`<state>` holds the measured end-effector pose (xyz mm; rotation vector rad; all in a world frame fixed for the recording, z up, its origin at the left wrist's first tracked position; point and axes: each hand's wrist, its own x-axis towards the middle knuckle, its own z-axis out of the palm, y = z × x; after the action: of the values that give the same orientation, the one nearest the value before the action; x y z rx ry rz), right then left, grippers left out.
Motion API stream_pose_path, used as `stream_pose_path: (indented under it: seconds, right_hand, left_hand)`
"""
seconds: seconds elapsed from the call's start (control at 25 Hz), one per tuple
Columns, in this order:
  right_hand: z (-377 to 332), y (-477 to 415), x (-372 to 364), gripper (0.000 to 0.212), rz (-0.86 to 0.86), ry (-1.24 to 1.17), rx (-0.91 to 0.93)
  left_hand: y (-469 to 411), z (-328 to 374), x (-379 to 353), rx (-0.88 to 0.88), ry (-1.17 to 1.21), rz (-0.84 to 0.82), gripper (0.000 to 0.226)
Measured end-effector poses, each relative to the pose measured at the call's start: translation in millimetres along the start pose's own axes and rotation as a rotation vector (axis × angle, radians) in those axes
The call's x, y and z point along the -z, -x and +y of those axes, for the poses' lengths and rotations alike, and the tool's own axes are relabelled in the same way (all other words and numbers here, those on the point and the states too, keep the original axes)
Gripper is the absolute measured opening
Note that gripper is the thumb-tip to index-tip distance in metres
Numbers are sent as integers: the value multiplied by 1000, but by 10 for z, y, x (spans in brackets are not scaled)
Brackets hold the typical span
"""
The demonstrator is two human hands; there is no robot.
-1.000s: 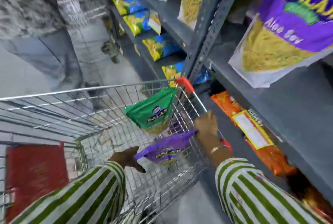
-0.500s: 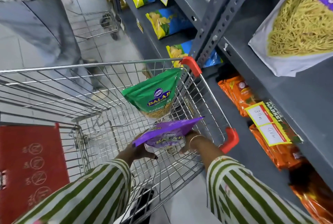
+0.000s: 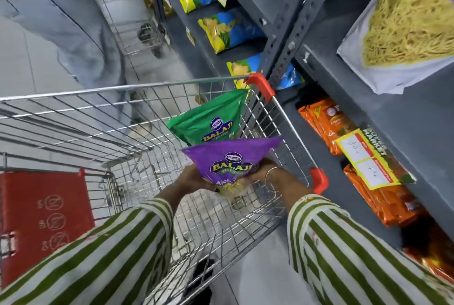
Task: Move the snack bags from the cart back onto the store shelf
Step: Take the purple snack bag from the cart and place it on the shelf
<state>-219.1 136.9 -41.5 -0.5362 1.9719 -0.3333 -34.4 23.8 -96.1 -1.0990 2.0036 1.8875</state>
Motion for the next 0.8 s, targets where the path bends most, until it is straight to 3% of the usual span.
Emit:
stream_pose_path:
  seconds: [0.08,0.2,0.36,0.48,0.6,0.68,0.8]
  right_hand:
    - [-79,166,128,68,44,-107,44]
    - [-282,567,491,59,143,-220,190]
    - [-567,1368,983,53,239,-249,397]
    - [-632,1916,1310,61,352,-315,505]
    - [-477,2492,1646,57,520,-435,579]
    - [-347,2734,1819,47,590,-474,607]
    - [64,2998,2034,51,717,-561,589]
  left_hand:
    - [94,367,151,-2,-20,-14,81]
    - [293,963,360,-138,-84,26,90]
    - [684,1907,521,-275,-203,43,42]
    - [1034,2632,481,-378,-256,2,52]
    - [1217,3252,243,-504,-236,-18,32]
    - [1255,3544,39,-579,-242,-15,35]
    - [1186,3867,-460,-654,-254,-123,68]
